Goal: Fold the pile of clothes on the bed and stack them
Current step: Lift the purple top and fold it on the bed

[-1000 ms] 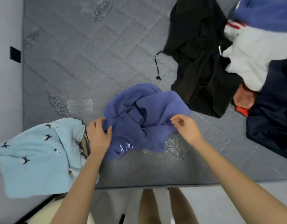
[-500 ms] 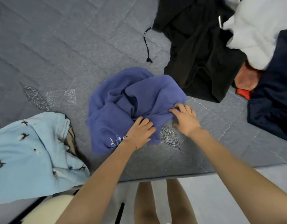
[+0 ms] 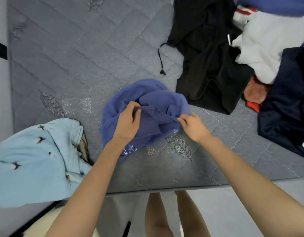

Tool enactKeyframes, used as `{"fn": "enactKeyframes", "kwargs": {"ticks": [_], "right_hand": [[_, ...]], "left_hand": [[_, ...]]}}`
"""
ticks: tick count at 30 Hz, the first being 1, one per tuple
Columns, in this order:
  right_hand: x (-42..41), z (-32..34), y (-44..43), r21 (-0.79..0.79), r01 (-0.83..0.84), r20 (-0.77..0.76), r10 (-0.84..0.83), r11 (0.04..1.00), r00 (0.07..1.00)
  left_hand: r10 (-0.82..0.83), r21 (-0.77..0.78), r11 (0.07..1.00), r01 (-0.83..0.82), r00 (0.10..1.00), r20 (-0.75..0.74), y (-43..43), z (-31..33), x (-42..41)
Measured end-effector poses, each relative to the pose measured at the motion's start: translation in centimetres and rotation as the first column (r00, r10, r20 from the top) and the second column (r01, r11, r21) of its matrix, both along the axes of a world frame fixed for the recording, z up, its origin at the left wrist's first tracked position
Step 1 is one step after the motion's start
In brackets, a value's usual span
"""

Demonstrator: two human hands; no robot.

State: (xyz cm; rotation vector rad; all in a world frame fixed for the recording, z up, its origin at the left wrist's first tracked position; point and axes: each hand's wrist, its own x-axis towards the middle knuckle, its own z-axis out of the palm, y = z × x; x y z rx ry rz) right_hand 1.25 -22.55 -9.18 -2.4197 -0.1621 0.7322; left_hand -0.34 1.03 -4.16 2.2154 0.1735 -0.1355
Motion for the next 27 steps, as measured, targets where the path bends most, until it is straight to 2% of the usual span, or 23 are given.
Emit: {"fn": "enactKeyframes", "kwargs": {"ticks": [2, 5, 7, 10, 13, 17, 20, 24, 27], "right_hand": [[-0.3, 2.6, 0.7, 0.138, 0.097, -0.082, -0.086, 0.986, 0.993], [-0.8, 7.6, 1.5, 0.272, 0.133, -0.229, -0.071, 0.953, 0.971], [-1.0, 11.2, 2.0, 0.261, 0.006, -0.247, 0.061, 0.965, 0.967], [-1.3, 16.0, 3.1, 0.195, -0.227, -0.188, 0.263, 0.954, 0.946], [-1.2, 19.3, 4.1, 0.170, -0.276, -0.096, 0.294, 0.946, 0.951], [-0.3, 25.1, 4.4, 0.192, -0.217, -0.012, 0.224, 0.957, 0.975], [0.4, 29.7, 4.3, 0.276, -0.157, 0.055, 0.147, 0.948, 0.988], [1.5, 35.3, 4.4, 0.305, -0.042, 0.270, -0.044, 0.951, 0.962], [2.7, 39.8, 4.3, 0.402, 0.123, 0.283, -0.251, 0.907, 0.926]], "left_hand": [[0.002, -0.002, 1.000, -0.002, 1.000, -0.026, 0.9, 1.9, 0.5], [-0.062, 0.034, 0.997, 0.064, 0.996, -0.066, 2.5, 5.2, 0.8], [-0.010, 0.026, 1.000, 0.010, 0.999, -0.036, 3.6, 8.0, 1.1], [0.142, -0.020, 0.990, -0.141, 0.985, 0.094, 4.7, 13.3, 1.5], [0.202, -0.052, 0.979, -0.195, 0.955, 0.216, 5.7, 19.0, 1.9], [0.264, -0.099, 0.964, -0.245, 0.908, 0.325, 8.1, 27.1, 2.1], [0.283, -0.111, 0.959, -0.261, 0.877, 0.388, 9.8, 32.9, 1.8], [0.298, -0.122, 0.954, -0.273, 0.846, 0.441, 11.1, 39.2, 1.0], [0.321, -0.142, 0.946, -0.290, 0.800, 0.507, 11.6, 43.5, 0.3]]}}
